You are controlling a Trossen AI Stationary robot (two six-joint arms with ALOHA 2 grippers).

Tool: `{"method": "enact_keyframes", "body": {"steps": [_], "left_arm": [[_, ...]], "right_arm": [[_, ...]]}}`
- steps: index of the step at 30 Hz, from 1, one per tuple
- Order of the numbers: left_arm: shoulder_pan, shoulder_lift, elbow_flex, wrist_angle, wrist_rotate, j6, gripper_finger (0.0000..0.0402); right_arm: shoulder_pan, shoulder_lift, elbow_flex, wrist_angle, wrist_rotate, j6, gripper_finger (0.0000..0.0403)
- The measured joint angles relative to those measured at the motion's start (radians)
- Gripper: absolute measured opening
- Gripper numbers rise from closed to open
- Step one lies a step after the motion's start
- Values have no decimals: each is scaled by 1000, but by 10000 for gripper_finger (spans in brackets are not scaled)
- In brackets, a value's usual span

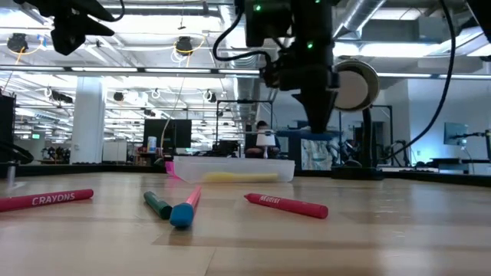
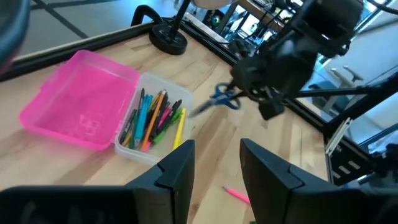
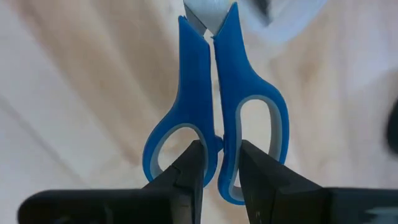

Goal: Pick & place school supplies into a supply box
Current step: Put the blue scissors into the pink supply box

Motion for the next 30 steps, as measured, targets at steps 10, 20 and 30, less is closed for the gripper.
{"method": "enact_keyframes", "body": {"steps": [10, 20, 30], "left_arm": [[0, 0, 0, -7, -2, -66, 121], [0, 0, 0, -7, -53, -93, 121], [0, 0, 0, -8, -73, -93, 121]], "right_arm": [[-153, -1, 45, 136, 51, -406, 66], [-209, -1, 45, 342, 30, -649, 66], [-226, 22, 46, 409, 11, -751, 66]]}}
